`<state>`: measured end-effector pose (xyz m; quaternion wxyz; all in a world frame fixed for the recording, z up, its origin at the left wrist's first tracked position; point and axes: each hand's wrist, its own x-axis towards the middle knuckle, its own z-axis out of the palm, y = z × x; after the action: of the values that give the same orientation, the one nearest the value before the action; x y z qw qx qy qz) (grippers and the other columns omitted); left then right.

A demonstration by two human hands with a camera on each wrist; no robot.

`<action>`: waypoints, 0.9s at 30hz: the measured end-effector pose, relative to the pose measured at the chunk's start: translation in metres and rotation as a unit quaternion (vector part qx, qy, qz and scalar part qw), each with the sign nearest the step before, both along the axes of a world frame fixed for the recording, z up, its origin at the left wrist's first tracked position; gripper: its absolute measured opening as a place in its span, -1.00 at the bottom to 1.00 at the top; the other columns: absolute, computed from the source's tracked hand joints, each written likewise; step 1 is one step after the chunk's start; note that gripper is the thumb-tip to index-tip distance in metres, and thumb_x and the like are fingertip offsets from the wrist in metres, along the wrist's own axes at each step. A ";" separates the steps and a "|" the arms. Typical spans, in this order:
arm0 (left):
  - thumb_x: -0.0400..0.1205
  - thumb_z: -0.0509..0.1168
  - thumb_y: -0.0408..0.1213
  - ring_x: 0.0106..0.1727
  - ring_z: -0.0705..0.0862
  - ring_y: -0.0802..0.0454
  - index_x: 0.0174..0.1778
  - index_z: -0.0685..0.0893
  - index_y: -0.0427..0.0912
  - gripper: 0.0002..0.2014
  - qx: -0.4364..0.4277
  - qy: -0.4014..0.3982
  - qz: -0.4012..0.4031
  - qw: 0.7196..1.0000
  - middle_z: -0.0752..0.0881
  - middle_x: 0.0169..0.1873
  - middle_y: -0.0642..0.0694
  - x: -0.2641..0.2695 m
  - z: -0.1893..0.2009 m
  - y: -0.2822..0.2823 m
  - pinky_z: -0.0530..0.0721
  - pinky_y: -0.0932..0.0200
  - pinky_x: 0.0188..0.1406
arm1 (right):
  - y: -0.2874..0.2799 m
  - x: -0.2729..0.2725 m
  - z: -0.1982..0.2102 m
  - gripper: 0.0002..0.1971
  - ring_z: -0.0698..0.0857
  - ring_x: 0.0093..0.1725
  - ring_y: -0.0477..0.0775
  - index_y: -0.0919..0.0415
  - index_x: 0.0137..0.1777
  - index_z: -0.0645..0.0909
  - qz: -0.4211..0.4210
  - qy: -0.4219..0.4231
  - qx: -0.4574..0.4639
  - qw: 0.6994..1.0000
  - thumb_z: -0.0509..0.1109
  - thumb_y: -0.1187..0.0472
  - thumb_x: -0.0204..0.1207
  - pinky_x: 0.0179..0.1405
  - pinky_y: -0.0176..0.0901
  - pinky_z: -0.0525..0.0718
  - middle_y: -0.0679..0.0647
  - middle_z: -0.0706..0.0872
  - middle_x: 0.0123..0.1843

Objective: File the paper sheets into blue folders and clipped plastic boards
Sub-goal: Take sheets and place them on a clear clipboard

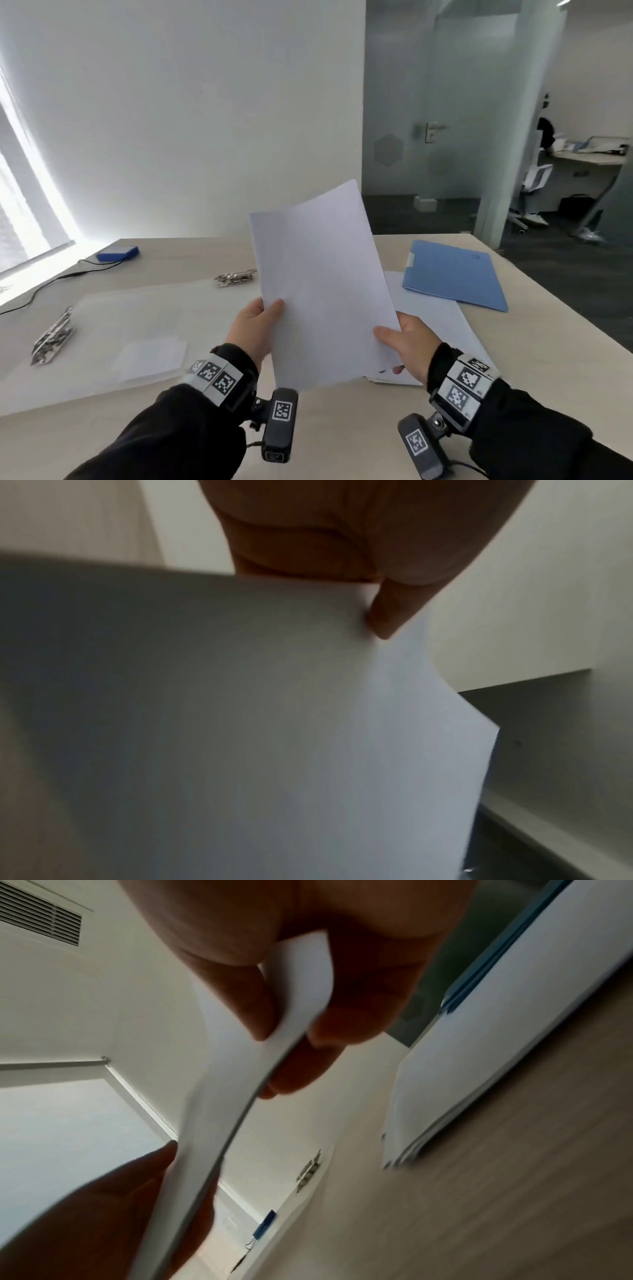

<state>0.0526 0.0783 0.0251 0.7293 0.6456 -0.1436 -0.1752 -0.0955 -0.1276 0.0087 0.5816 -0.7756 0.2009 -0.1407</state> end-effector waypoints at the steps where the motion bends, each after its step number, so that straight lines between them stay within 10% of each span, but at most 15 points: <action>1: 0.71 0.21 -0.17 0.09 0.77 -0.22 0.06 0.71 -0.18 -0.78 0.046 -0.017 0.000 0.999 0.81 0.09 -0.23 0.011 0.000 0.013 0.69 -0.24 0.24 | 0.006 0.008 -0.002 -0.86 0.69 -0.32 0.18 -0.02 0.03 0.67 0.005 0.000 0.004 1.000 0.28 0.17 0.62 -0.57 -0.19 0.50 0.10 0.81 -0.16; 4: 0.71 0.12 0.04 0.32 0.65 -0.08 0.25 0.67 -0.12 -0.61 0.249 -0.093 0.047 0.963 0.72 0.27 -0.06 0.048 -0.005 0.057 0.54 -0.03 0.35 | 0.024 0.028 -0.004 -0.86 0.59 -0.53 0.19 0.05 0.01 0.64 0.008 -0.008 0.030 0.999 0.25 0.24 0.65 -0.60 -0.19 0.33 0.17 0.75 -0.33; 8: 0.75 0.10 -0.25 0.60 0.37 -0.17 0.63 0.32 -0.18 -0.52 0.400 -0.035 0.088 0.912 0.37 0.60 -0.20 0.087 -0.019 0.116 0.33 0.04 0.55 | 0.043 0.051 -0.007 -0.89 0.52 -0.60 0.14 0.09 -0.02 0.63 -0.004 -0.003 0.051 0.999 0.26 0.24 0.65 -0.63 -0.25 0.32 0.20 0.68 -0.29; 11: 0.75 -0.08 -0.48 0.68 0.20 -0.17 0.67 0.22 -0.18 -0.49 0.567 -0.099 -0.018 0.818 0.21 0.67 -0.25 0.084 -0.026 0.134 0.18 0.03 0.64 | 0.059 0.067 -0.005 -0.91 0.53 -0.61 0.15 0.13 -0.02 0.62 -0.004 -0.005 0.067 0.998 0.27 0.24 0.64 -0.59 -0.23 0.31 0.21 0.66 -0.29; 18: 0.69 0.13 -0.18 0.69 0.18 -0.07 0.59 0.41 0.04 -0.51 0.589 -0.127 -0.165 0.781 0.16 0.70 -0.05 0.036 -0.017 0.125 0.12 0.10 0.62 | 0.096 0.103 0.002 -0.90 0.52 -0.59 0.14 0.22 -0.12 0.59 -0.007 -0.014 0.088 0.996 0.29 0.26 0.62 -0.56 -0.20 0.32 0.22 0.62 -0.38; 23: 0.60 0.23 -0.05 0.70 0.01 0.21 0.57 0.35 0.30 -0.44 0.483 -0.148 -0.207 0.838 0.21 0.67 0.24 -0.004 -0.036 0.128 -0.07 0.02 0.70 | 0.116 0.122 -0.003 -0.90 0.50 -0.60 0.13 0.25 -0.09 0.60 0.010 -0.005 0.092 0.996 0.30 0.25 0.62 -0.58 -0.22 0.33 0.24 0.59 -0.42; 27: 0.47 0.28 -0.12 0.41 0.54 0.26 0.18 0.68 0.34 -0.62 0.336 -0.096 -0.103 0.931 0.65 0.34 0.24 -0.018 -0.035 0.161 0.42 0.21 0.48 | 0.130 0.130 -0.013 -0.91 0.49 -0.58 0.14 0.27 -0.06 0.60 0.021 0.020 0.088 0.996 0.29 0.27 0.61 -0.59 -0.23 0.35 0.25 0.59 -0.38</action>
<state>0.0347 0.2389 -0.0104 0.4309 0.8481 -0.2114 -0.2245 0.0342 0.0026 -0.0045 0.6463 -0.7280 0.2079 -0.0951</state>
